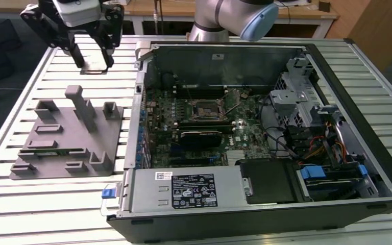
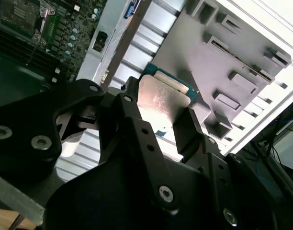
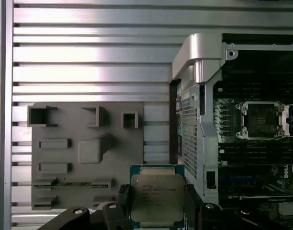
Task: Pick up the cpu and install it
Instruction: 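Pick up the cpu and move it towards the insertion slot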
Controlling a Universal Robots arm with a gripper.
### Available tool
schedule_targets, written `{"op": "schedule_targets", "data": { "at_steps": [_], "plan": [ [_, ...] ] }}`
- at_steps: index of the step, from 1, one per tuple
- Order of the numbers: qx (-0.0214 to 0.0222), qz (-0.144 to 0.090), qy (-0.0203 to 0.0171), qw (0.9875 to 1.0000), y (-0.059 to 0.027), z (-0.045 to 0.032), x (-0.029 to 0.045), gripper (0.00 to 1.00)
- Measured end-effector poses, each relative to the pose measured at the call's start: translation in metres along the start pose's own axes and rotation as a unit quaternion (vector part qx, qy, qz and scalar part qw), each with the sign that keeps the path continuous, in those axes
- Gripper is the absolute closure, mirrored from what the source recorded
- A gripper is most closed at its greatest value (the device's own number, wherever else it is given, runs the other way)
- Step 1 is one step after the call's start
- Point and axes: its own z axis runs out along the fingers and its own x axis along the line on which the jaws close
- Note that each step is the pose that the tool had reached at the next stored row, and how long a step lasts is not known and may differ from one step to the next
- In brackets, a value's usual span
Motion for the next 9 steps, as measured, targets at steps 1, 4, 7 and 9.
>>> {"op": "schedule_targets", "data": {
  "at_steps": [1, 4, 7, 9],
  "plan": [
    [0.0, 0.0, 0.0, 1.0, 0.0, 0.0002, -0.0021, 0.47],
    [0.0, 0.0, 0.0, 1.0, 0.0002, 0.0008, -0.011, 0.47],
    [0.0, 0.0, 0.0, 1.0, 0.0005, 0.0019, -0.0262, 0.47],
    [0.0, 0.0, 0.0, 1.0, 0.0006, 0.0025, -0.0335, 0.47]
  ]
}}
